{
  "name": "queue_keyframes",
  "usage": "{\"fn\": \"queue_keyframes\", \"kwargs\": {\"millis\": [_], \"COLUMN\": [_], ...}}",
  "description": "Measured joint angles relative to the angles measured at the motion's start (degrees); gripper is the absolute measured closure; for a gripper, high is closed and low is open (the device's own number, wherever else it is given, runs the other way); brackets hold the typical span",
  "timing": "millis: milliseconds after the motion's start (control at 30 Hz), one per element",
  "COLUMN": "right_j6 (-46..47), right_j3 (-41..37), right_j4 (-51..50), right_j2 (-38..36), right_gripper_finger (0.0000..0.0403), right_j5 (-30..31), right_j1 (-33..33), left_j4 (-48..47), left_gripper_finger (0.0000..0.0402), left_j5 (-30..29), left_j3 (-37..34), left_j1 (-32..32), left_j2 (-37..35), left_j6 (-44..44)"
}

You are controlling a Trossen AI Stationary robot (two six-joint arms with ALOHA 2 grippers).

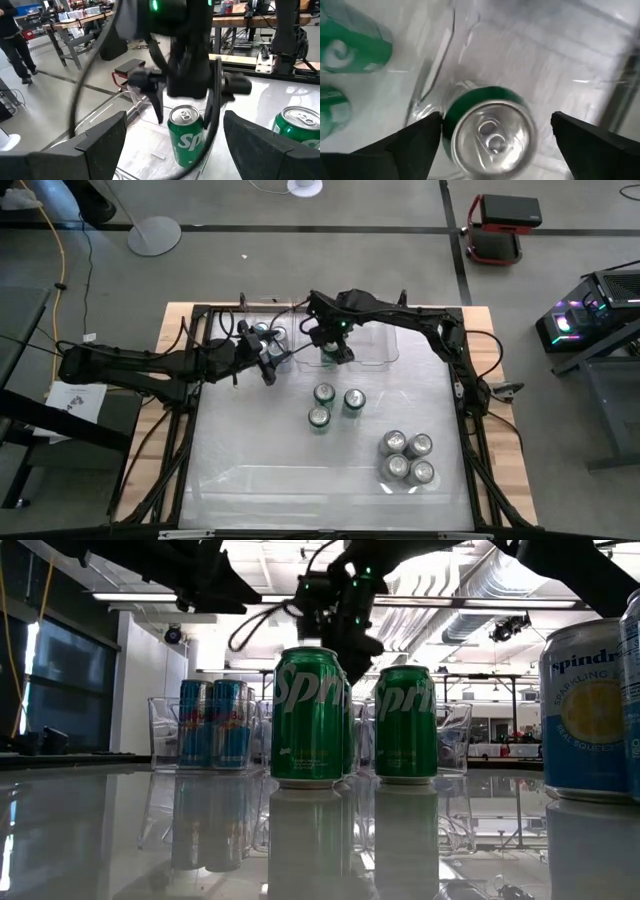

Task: Sort soda cans
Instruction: Put the bottom right green soda can into the center transparent bin

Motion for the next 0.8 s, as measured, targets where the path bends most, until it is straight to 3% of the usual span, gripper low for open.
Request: {"fn": "queue_keyframes", "kwargs": {"millis": [167,367,467,533,800], "right_j6": [0.92,10.63,13.64,15.53,25.99], "right_j3": [7.03,9.93,5.13,0.29,-24.41], "right_j4": [-4.14,-8.67,-7.61,-3.35,16.19], "right_j2": [-0.02,-1.3,-4.6,-8.02,-28.01], "right_gripper_finger": [0.0039,0.0041,0.0041,0.0041,0.0042], "right_j5": [-5.74,-10.89,-16.14,-15.89,-3.37], "right_j1": [-0.51,-0.57,0.15,1.53,11.14], "left_j4": [-0.15,-0.78,-1.1,-2.79,-7.46], "left_gripper_finger": [0.0092,0.0092,0.0092,0.0092,0.0092], "left_j5": [3.12,9.17,13.51,15.93,16.5], "left_j3": [0.0,0.11,0.11,0.1,0.09], "left_j1": [0.02,0.91,2.09,2.34,-0.42], "left_j2": [0.0,0.0,-0.03,-0.16,0.48], "left_j6": [0.22,2.86,1.05,-0.89,-6.21]}}
